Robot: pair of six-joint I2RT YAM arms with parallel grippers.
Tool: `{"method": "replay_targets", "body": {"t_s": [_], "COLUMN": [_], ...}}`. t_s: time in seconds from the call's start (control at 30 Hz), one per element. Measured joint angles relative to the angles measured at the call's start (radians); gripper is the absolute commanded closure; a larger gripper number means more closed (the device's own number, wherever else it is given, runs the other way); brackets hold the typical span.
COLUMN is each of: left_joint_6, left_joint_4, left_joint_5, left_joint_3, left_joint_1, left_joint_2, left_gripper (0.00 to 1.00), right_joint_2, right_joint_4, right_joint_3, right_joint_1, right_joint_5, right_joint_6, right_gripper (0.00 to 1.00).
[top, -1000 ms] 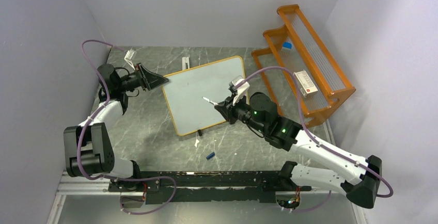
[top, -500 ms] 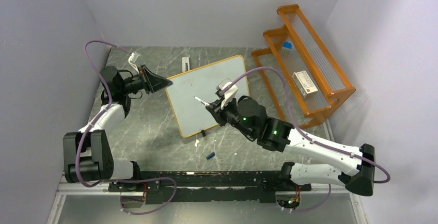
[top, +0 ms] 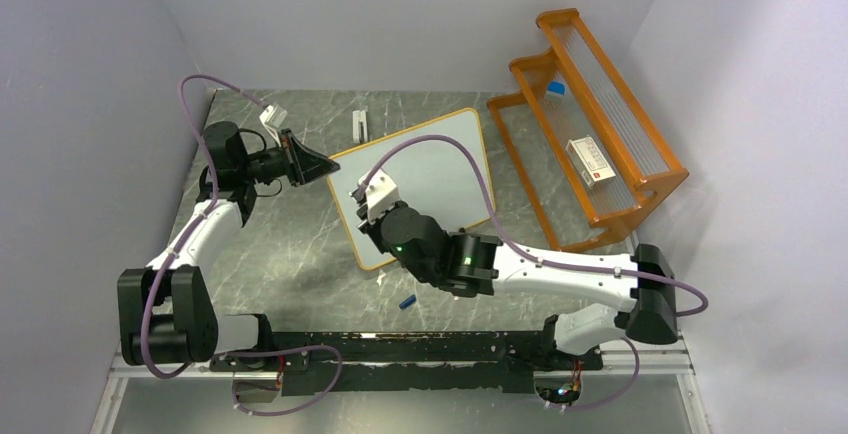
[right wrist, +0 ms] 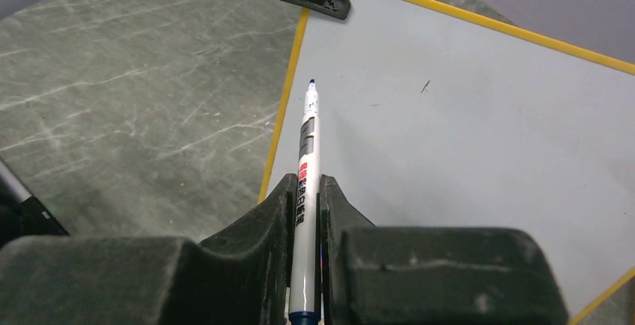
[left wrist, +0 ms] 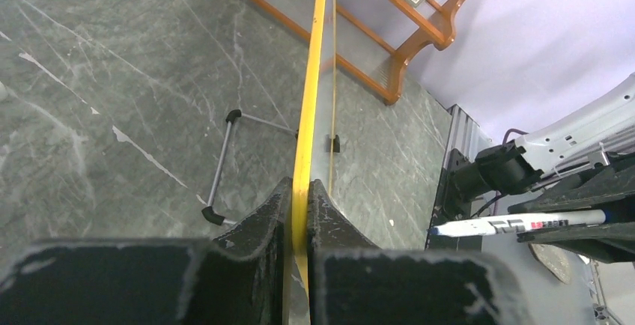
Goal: Write a sentence on the whiteboard
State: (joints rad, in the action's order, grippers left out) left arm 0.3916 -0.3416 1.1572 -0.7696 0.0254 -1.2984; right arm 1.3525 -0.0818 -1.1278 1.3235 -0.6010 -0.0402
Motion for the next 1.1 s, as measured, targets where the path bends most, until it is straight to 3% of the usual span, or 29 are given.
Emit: {"method": "replay_targets", "body": {"t_s": [0.27, 1.1], "left_joint_6": [-0.063, -0.093], "left_joint_4": [0.085, 0.130], "left_joint_5": [-0.009, -0.029], "left_joint_3": [-0.021, -0.034], "left_joint_1": [-0.004, -0.029], "left_joint_2": [0.015, 0.025], "left_gripper": [0.95, 0.95], "right_joint_2": [0.103, 0.234], "right_joint_4": [-0.045, -0.014], "right_joint_3": [-0.073, -0.192], "right_joint_1": [0.005, -0.006], "right_joint_5": [-0.089, -0.152], "right_joint_6": [-0.017, 0.023], "right_gripper": [1.00, 1.00]}}
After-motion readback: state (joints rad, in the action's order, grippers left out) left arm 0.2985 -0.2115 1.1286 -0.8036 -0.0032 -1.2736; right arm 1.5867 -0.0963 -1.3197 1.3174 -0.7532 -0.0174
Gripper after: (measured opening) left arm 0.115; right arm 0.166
